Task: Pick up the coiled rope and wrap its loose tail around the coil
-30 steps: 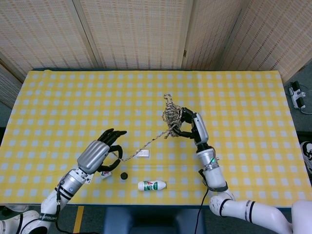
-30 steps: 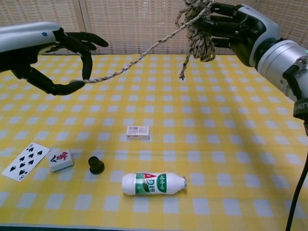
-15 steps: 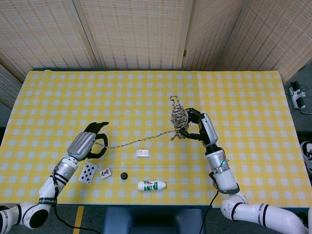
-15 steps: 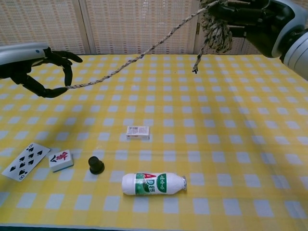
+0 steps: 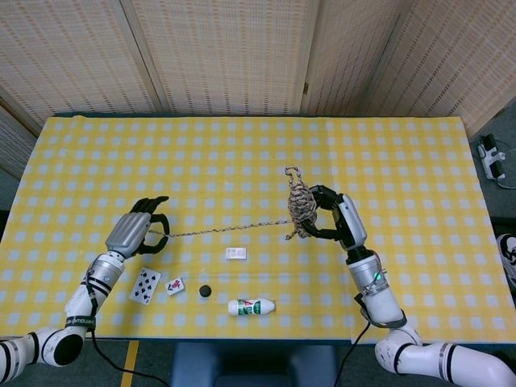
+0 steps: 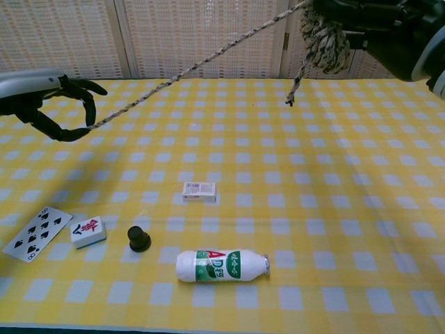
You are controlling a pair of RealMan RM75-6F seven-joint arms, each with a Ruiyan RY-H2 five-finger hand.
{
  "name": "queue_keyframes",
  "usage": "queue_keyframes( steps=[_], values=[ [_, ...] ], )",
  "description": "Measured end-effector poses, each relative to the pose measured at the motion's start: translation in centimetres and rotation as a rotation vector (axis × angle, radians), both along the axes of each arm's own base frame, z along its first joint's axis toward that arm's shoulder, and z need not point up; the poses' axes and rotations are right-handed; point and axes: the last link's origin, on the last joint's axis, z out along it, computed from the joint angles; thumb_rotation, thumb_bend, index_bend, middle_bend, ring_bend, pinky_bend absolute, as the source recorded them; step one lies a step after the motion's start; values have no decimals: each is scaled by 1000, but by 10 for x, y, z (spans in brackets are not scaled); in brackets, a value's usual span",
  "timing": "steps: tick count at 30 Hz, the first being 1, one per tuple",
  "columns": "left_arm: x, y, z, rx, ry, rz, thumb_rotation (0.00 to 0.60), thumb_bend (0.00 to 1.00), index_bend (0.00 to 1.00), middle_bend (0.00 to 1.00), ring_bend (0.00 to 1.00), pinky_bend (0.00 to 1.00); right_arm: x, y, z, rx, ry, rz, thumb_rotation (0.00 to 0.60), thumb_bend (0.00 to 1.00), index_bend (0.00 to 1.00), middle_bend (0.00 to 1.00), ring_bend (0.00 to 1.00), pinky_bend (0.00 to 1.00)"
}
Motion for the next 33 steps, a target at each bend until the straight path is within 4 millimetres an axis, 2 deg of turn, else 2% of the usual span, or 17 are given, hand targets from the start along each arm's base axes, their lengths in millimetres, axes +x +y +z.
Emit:
queue_keyframes(
  steps=[8, 17, 26, 33],
  values=[
    [3, 0, -3, -1, 21, -16, 600, 498, 632, 110, 105, 0, -1, 6, 1, -8, 47, 41, 600, 678, 758, 639, 701, 621],
    [23, 5, 1, 41, 140, -141, 600, 498, 632, 113, 105, 0, 7, 21, -3, 9, 229, 167, 600, 677, 764, 644, 705, 621],
    [64, 14, 14, 174, 245, -306, 600, 498, 620, 113, 52, 0, 17, 42, -21, 157, 439, 266, 600, 678, 768, 648, 739, 651],
    [106, 4, 13, 212, 200, -425, 600, 497, 617, 113, 41, 0, 22, 47, -36, 254, 523, 265, 600, 677, 773, 659, 747, 658]
  ],
)
